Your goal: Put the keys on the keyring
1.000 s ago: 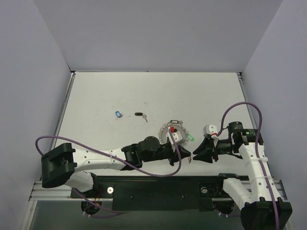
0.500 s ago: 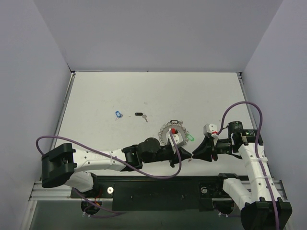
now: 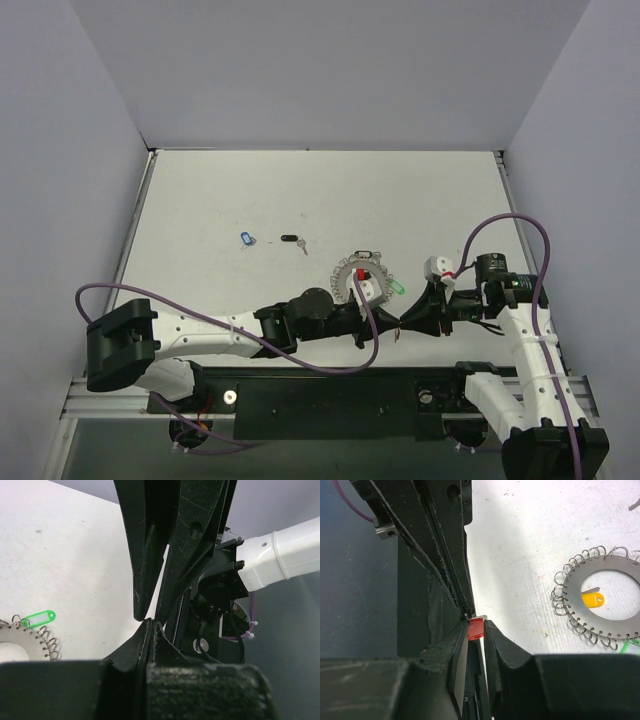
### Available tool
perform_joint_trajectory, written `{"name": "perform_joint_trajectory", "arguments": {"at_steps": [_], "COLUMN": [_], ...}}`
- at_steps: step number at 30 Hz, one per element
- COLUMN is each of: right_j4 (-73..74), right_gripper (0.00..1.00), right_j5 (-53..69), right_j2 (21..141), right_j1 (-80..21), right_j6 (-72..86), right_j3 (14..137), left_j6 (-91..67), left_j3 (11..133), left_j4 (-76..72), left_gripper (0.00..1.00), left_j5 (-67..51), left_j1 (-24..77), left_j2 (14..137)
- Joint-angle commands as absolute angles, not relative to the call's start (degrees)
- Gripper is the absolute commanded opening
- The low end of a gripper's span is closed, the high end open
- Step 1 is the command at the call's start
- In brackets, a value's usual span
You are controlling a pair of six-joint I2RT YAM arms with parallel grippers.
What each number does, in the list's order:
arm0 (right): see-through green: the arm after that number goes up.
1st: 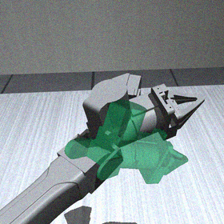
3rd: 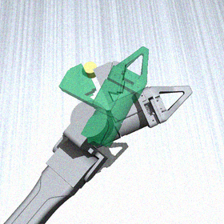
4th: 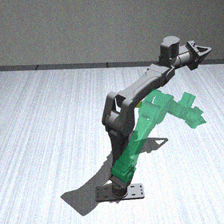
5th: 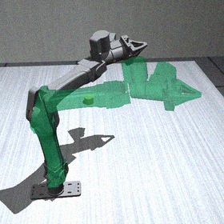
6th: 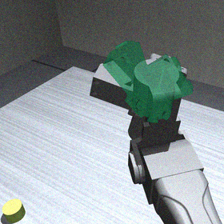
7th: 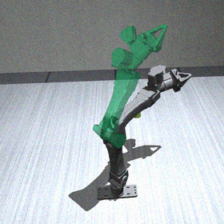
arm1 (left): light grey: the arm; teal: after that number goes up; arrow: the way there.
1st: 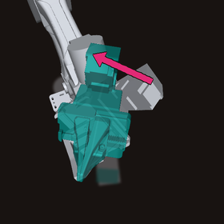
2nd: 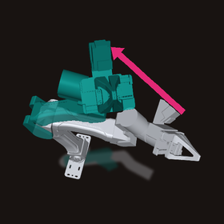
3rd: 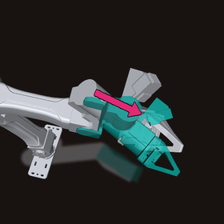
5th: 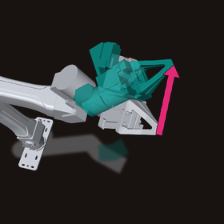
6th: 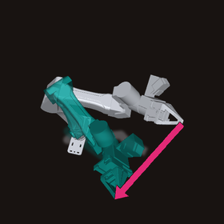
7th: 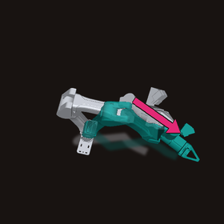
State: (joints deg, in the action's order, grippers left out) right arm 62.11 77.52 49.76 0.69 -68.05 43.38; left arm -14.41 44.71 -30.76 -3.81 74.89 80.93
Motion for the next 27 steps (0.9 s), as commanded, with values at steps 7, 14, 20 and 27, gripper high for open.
{"name": "perform_joint_trajectory", "arguments": {"at_steps": [7, 14, 20, 27], "right_j4": [57.75, 56.43, 56.07, 56.51], "right_gripper": [0.11, 0.13, 0.15, 0.33], "right_j5": [82.35, 82.44, 79.90, 69.35], "right_j2": [48.69, 48.43, 48.51, 50.10], "right_j1": [-1.32, -1.84, -1.85, 4.29], "right_j6": [-60.91, -59.68, -59.94, -53.45], "right_j3": [41.92, 41.49, 42.01, 48.60], "left_j6": [-14.24, -14.24, -14.24, -22.31], "left_j3": [44.74, 43.86, 43.16, 43.59], "left_j4": [-36.38, -37.62, -37.44, -32.01], "left_gripper": [0.00, 0.00, 0.00, 0.00], "left_j5": [-3.25, -2.02, -1.06, -2.28], "left_j1": [75.32, 75.32, 75.15, 71.98], "left_j2": [80.51, 80.33, 80.07, 81.29]}}
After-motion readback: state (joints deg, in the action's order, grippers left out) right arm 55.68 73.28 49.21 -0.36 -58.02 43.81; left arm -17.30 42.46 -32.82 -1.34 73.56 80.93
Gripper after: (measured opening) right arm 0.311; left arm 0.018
